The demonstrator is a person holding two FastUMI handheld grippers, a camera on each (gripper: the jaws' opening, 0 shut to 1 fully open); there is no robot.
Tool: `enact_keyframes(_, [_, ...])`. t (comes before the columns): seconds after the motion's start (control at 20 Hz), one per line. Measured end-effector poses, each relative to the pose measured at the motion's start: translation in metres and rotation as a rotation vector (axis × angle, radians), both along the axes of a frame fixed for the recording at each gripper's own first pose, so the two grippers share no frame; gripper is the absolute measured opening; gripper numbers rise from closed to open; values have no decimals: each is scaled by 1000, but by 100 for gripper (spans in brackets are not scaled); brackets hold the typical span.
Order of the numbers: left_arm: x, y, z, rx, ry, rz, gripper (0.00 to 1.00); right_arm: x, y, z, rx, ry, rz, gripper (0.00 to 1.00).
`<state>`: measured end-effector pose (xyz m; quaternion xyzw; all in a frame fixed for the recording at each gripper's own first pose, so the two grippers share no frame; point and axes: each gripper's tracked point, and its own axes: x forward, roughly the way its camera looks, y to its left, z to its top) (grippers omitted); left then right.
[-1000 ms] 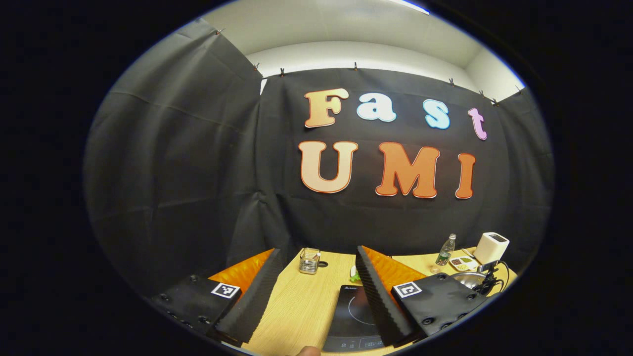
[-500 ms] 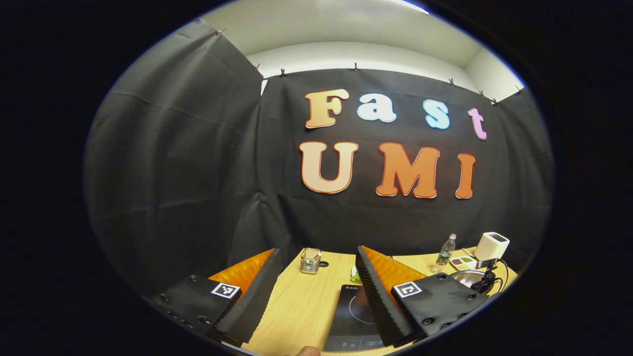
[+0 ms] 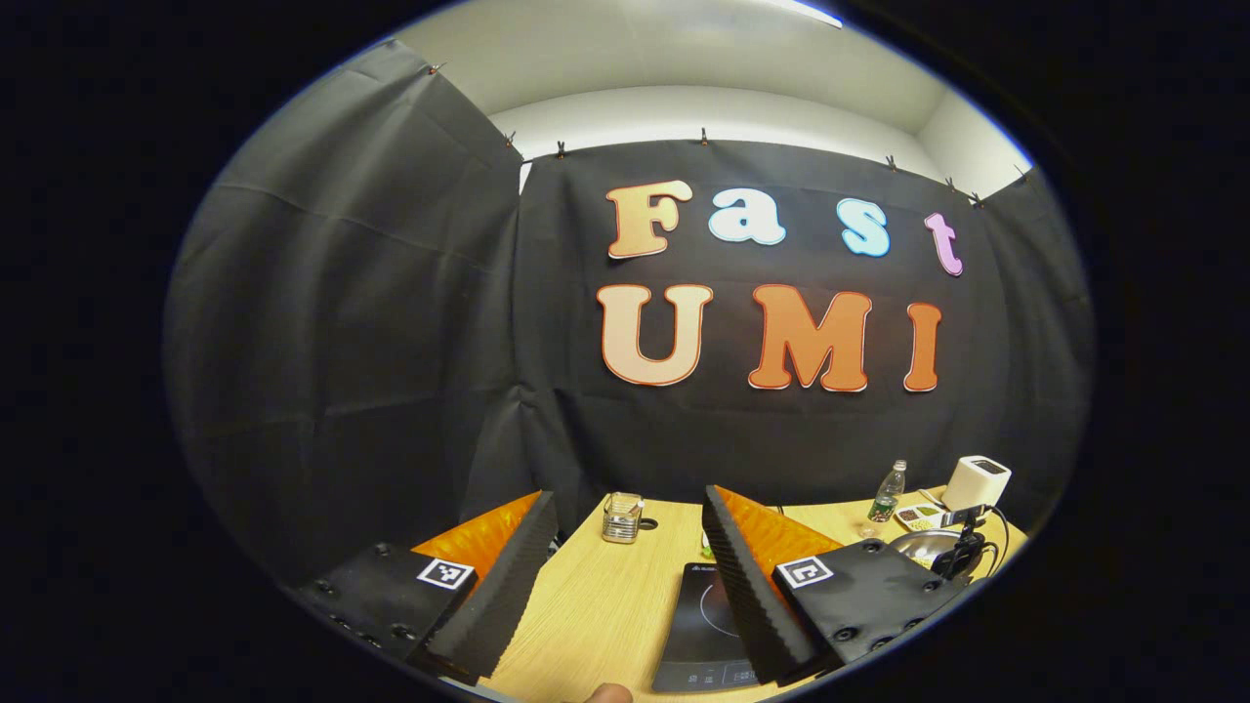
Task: First push the handle of the pot to place it horizontally, then grasp the pot with both hands and set it on the induction cooktop.
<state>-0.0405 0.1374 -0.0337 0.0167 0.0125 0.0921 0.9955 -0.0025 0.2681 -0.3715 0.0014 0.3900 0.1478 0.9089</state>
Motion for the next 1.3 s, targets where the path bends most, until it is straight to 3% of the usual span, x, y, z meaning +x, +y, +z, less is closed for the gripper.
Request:
enact_keyframes(0.15, [4,-12,-1,-21,-13,-21,96,-16,-6,4,31,22,1,0])
enact_keyframes(0.55, [18,-91,-11,-13,-27,-160,97,-23,-49,57,104,-96,-30,0])
enact_keyframes(0.85, [37,-178,-62,-37,72,-310,97,-14,-97,78,138,-146,-88,0])
enact_keyframes(1.15, [62,-251,-117,-68,188,-396,98,7,-163,95,125,-217,-159,0])
enact_keyframes(1.3, [75,-280,-149,-62,247,-409,98,23,-207,96,111,-235,-225,9])
